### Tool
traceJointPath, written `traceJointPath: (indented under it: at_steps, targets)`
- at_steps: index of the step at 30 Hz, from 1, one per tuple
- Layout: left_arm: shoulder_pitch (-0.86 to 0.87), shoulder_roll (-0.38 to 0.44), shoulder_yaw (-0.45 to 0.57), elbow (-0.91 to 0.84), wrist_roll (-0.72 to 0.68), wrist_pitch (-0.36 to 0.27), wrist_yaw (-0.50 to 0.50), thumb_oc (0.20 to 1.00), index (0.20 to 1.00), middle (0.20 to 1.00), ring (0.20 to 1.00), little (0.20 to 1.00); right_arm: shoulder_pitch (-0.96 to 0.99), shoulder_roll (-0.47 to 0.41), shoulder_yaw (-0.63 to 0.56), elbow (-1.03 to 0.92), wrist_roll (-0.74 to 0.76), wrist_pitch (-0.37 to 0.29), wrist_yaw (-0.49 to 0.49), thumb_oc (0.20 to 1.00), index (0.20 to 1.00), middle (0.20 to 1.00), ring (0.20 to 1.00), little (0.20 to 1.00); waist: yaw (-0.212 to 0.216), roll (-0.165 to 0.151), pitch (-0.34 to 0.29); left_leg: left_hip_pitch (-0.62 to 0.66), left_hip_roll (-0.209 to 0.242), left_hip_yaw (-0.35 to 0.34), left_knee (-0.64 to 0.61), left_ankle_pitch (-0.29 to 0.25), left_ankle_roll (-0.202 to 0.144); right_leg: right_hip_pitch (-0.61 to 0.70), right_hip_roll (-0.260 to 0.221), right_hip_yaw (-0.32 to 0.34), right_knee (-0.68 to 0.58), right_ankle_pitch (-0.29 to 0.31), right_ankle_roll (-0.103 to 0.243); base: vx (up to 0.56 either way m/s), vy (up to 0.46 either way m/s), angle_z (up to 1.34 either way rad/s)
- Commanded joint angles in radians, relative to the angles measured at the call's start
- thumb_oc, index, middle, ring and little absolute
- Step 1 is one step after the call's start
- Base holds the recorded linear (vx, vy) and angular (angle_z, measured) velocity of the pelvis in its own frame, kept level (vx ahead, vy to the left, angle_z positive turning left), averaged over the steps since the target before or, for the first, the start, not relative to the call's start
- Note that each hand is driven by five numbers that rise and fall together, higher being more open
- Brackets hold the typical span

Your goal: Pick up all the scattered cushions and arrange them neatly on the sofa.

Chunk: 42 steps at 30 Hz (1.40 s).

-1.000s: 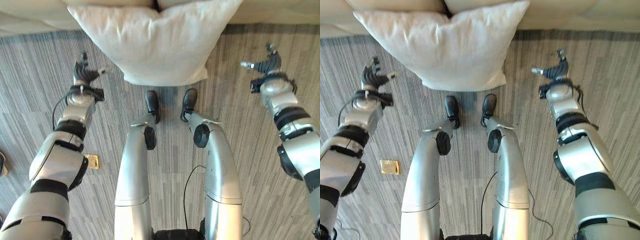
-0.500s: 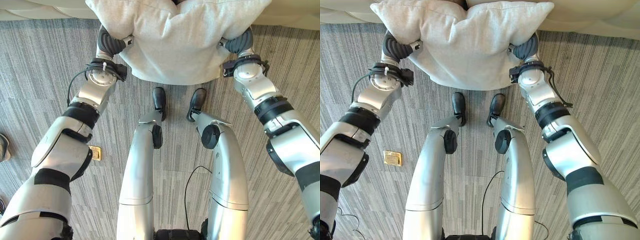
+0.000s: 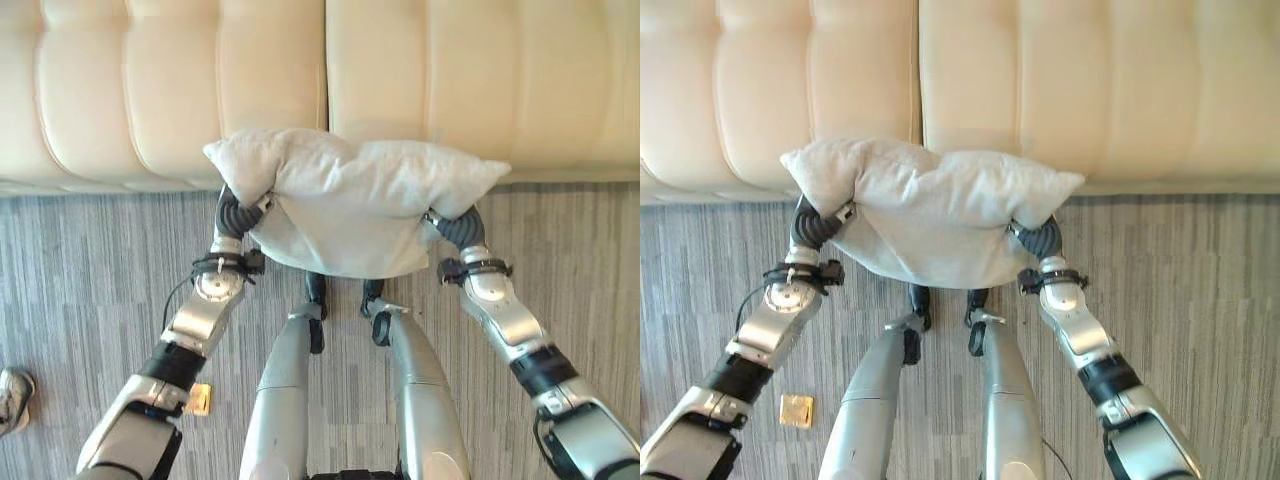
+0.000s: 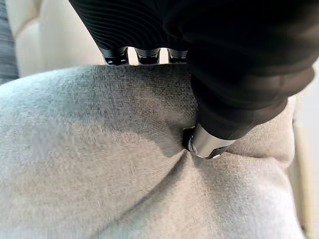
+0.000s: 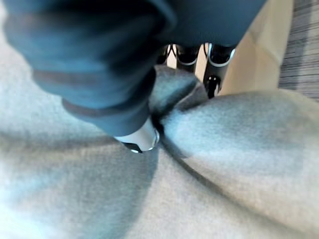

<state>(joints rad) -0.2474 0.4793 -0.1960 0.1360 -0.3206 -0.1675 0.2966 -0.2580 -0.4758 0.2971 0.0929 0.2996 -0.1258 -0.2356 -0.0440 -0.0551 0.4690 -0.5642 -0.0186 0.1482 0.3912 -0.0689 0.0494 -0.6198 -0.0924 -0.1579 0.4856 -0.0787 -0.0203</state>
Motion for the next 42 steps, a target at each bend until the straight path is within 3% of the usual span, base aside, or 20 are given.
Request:
traceJointPath:
  at_steps: [1,6,12,16,19,22,27,28,34,36,38,39,41,42]
  targets:
    - [0.072,-0.014,-0.002,-0.111,0.042,-0.088,-0.079,0.200,0.200,0.200,0.200,0.200,0.044,0.005,-0.010,-0.119,-0.033,-0.105,0.125,0.200,0.200,0.200,0.200,0.200,0.001,-0.011,-0.151,0.143,-0.002,-0.040,-0.092,-0.046,-0.055,0.158,-0.013,0.034,-0.168,0.055,0.138,0.26,0.039,-0.14]
    - [0.259,-0.013,0.068,-0.195,0.045,-0.079,-0.136,0.200,0.200,0.200,0.200,0.200,0.173,-0.036,-0.065,-0.227,-0.081,-0.097,0.195,0.200,0.200,0.200,0.200,0.200,0.004,-0.017,-0.231,0.334,0.000,-0.028,-0.203,-0.039,-0.053,0.345,0.004,0.052,-0.277,0.062,0.151,0.24,0.040,-0.11]
    - [0.331,-0.015,0.088,-0.233,0.020,-0.069,-0.165,0.200,0.200,0.200,0.200,0.200,0.211,-0.037,-0.084,-0.277,-0.075,-0.093,0.226,0.200,0.200,0.200,0.200,0.200,0.009,-0.016,-0.283,0.417,-0.008,-0.014,-0.241,-0.051,-0.046,0.426,0.014,0.072,-0.326,0.062,0.161,0.16,0.066,-0.15]
    - [0.369,0.009,0.098,-0.253,0.028,-0.056,-0.175,0.200,0.200,0.200,0.200,0.200,0.191,-0.007,-0.077,-0.293,-0.043,-0.096,0.237,0.200,0.200,0.200,0.200,0.200,0.026,-0.005,-0.289,0.479,-0.016,-0.007,-0.239,-0.083,-0.012,0.429,0.015,0.109,-0.229,0.054,0.182,0.14,0.142,-0.18]
    - [0.380,0.014,0.111,-0.265,0.021,-0.052,-0.182,0.200,0.200,0.200,0.200,0.200,0.177,-0.001,-0.067,-0.305,-0.042,-0.096,0.249,0.200,0.200,0.200,0.200,0.200,0.031,0.011,-0.270,0.509,-0.032,-0.008,-0.241,-0.096,0.018,0.396,0.002,0.127,-0.081,0.116,0.210,0.08,0.125,-0.24]
    - [0.378,0.009,0.111,-0.262,0.031,-0.053,-0.192,0.200,0.200,0.200,0.200,0.200,0.192,0.006,-0.072,-0.303,-0.043,-0.099,0.255,0.200,0.200,0.200,0.200,0.200,0.023,0.032,-0.261,0.546,-0.045,-0.023,-0.248,-0.106,0.025,0.343,0.011,0.142,0.010,0.112,0.197,0.14,0.095,-0.11]
    - [0.379,0.005,0.114,-0.265,0.030,-0.058,-0.202,0.200,0.200,0.200,0.200,0.200,0.198,-0.002,-0.087,-0.316,-0.009,-0.099,0.267,0.200,0.200,0.200,0.200,0.200,-0.004,0.041,-0.275,0.594,-0.067,-0.046,-0.277,-0.134,0.019,0.275,0.043,0.123,-0.115,0.082,0.177,0.26,0.026,0.10]
    - [0.379,-0.002,0.121,-0.259,0.039,-0.051,-0.213,0.200,0.200,0.200,0.200,0.200,0.213,-0.001,-0.099,-0.312,0.023,-0.093,0.282,0.200,0.200,0.200,0.200,0.200,-0.029,0.032,-0.281,0.661,-0.094,-0.072,-0.290,-0.170,0.012,0.215,0.061,0.081,-0.305,0.130,0.191,0.38,-0.005,0.13]
    - [0.371,-0.032,0.107,-0.237,0.053,-0.055,-0.240,0.200,0.200,0.200,0.200,0.200,0.277,0.002,-0.143,-0.310,0.047,-0.087,0.295,0.200,0.200,0.200,0.200,0.200,-0.071,0.039,-0.300,0.774,-0.090,-0.135,-0.302,-0.190,-0.026,0.208,0.073,0.031,-0.426,0.174,0.196,0.42,-0.038,0.43]
    - [0.376,-0.048,0.093,-0.241,0.045,-0.055,-0.252,0.200,0.200,0.200,0.200,0.200,0.315,0.000,-0.170,-0.315,0.056,-0.089,0.309,0.200,0.200,0.200,0.200,0.200,-0.087,0.049,-0.323,0.780,-0.077,-0.152,-0.254,-0.139,-0.069,0.252,0.072,0.038,-0.423,0.209,0.171,0.44,-0.098,0.69]
    - [0.363,-0.057,0.075,-0.230,0.028,-0.052,-0.261,0.200,0.200,0.200,0.200,0.200,0.332,-0.012,-0.193,-0.302,0.054,-0.088,0.300,0.200,0.200,0.200,0.200,0.200,-0.104,0.070,-0.335,0.746,-0.030,-0.133,-0.134,-0.051,-0.132,0.297,0.073,0.014,-0.419,0.204,0.152,0.39,-0.144,0.38]
    - [0.366,-0.057,0.075,-0.230,0.020,-0.049,-0.270,0.200,0.200,0.200,0.200,0.200,0.337,-0.018,-0.201,-0.299,0.054,-0.085,0.299,0.200,0.200,0.200,0.200,0.200,-0.111,0.065,-0.343,0.721,-0.013,-0.109,-0.070,-0.003,-0.151,0.318,0.062,0.003,-0.425,0.199,0.142,0.37,-0.141,0.42]
    - [0.360,-0.055,0.073,-0.226,0.017,-0.044,-0.275,0.200,0.200,0.200,0.200,0.200,0.338,-0.035,-0.211,-0.292,0.052,-0.085,0.287,0.200,0.200,0.200,0.200,0.200,-0.117,0.064,-0.350,0.653,0.027,-0.067,0.089,0.072,-0.169,0.362,0.077,0.002,-0.432,0.166,0.111,0.34,-0.126,0.34]
    - [0.356,-0.057,0.072,-0.217,0.016,-0.041,-0.271,0.200,0.200,0.200,0.200,0.200,0.336,-0.039,-0.213,-0.284,0.051,-0.081,0.280,0.200,0.200,0.200,0.200,0.200,-0.113,0.054,-0.347,0.608,0.041,-0.036,0.147,0.064,-0.157,0.384,0.075,0.012,-0.440,0.148,0.098,0.28,-0.106,-0.07]
